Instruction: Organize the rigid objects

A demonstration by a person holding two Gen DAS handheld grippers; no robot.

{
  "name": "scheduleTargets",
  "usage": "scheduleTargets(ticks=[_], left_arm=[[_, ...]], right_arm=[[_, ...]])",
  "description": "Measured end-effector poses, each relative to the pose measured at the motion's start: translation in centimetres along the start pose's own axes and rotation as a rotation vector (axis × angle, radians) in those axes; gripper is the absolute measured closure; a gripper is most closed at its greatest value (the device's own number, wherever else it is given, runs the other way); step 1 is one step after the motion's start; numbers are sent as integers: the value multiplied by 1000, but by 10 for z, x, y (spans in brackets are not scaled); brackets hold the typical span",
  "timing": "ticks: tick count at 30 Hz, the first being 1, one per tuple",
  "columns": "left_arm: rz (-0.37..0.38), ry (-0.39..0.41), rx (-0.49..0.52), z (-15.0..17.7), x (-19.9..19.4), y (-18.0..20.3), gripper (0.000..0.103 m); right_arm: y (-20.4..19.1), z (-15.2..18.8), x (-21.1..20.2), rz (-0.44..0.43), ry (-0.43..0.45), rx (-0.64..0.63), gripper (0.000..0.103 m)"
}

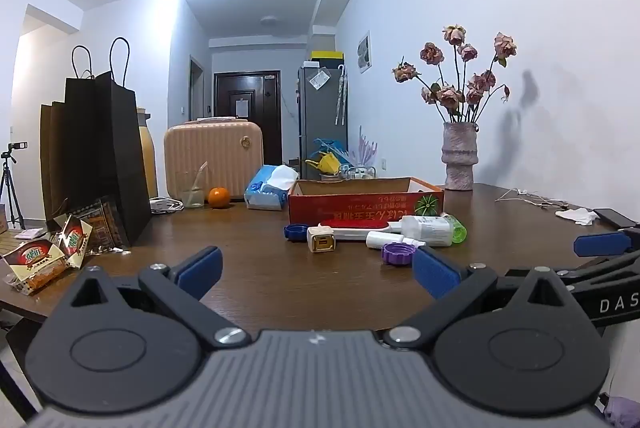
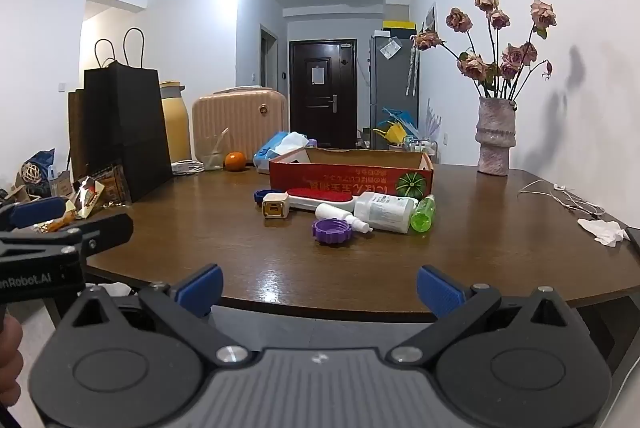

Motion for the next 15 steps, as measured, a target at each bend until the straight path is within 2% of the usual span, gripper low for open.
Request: scheduleTargets(ticks=[4, 8, 15], left_arm=[[-4, 13, -18, 0, -4, -4, 0], [0, -28, -17, 1, 7, -3, 0], [-1, -21, -5, -3, 3, -5, 0]], right_arm=[[0, -1, 0, 2, -2, -7, 0], [-1, 3, 0, 4, 5, -5, 0], [10, 3, 9, -1, -31, 19, 0]])
Point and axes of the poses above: each gripper's, at about its wrist camera, not at the fingertips, and x roughly the way its jaws point, y to its right, z to its underside, the point moved 2 cm from there along x, roughly the way its jaws point, and after that the axes turned 1 degree about -x, right-handed, at the moved point
